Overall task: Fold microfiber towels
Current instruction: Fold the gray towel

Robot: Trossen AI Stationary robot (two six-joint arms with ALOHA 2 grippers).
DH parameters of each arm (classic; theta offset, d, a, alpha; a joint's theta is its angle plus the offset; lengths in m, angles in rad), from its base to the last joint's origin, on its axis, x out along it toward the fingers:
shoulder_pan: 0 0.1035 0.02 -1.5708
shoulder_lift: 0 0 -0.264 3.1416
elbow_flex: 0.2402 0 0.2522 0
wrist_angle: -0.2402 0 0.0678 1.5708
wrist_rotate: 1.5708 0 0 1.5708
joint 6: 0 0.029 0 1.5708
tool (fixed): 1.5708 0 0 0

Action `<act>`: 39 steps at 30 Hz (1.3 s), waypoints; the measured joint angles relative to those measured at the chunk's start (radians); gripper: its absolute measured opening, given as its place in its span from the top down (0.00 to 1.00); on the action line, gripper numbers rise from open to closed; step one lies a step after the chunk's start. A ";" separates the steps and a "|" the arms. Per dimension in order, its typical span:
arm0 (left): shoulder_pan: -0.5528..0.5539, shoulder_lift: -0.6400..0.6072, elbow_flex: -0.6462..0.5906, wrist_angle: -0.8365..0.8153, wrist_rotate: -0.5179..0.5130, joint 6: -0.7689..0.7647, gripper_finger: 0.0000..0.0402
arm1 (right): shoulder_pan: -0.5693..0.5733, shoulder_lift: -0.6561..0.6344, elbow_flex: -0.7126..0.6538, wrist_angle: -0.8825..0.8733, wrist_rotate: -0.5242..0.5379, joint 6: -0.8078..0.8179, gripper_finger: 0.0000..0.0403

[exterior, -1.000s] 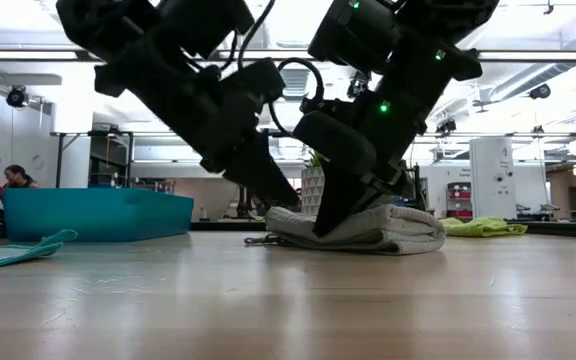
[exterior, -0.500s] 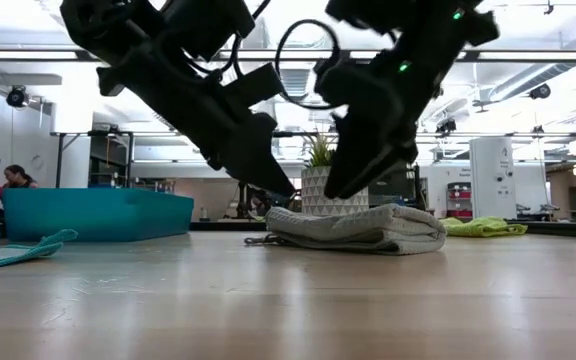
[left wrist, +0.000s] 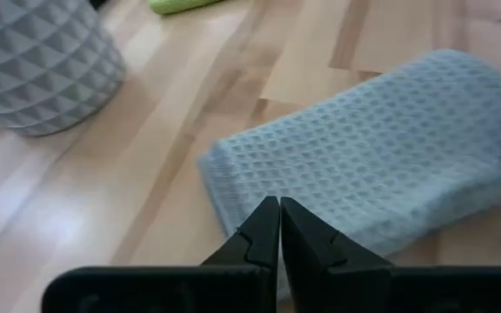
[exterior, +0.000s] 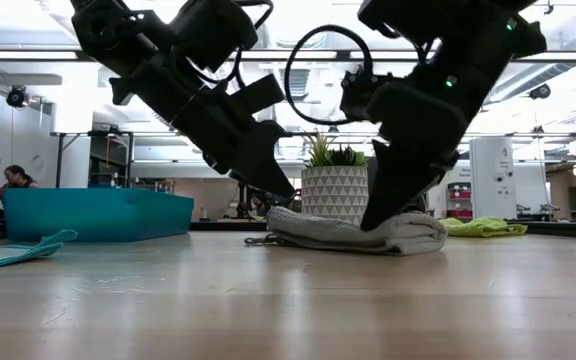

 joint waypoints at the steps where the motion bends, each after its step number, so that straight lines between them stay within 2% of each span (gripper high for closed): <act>1: 0.000 0.000 0.000 0.000 0.017 0.000 1.00 | 0.000 0.003 -0.005 0.005 0.000 0.001 0.97; 13: 0.015 0.000 -0.006 0.000 0.049 0.000 1.00 | 0.000 0.012 -0.043 0.058 0.001 -0.001 0.98; 24: 0.024 0.000 -0.084 0.019 0.051 -0.055 1.00 | 0.000 0.012 -0.044 0.094 0.000 -0.023 0.98; 39: 0.034 0.000 -0.117 0.023 0.045 -0.083 1.00 | 0.000 0.047 -0.050 0.159 0.006 -0.043 0.98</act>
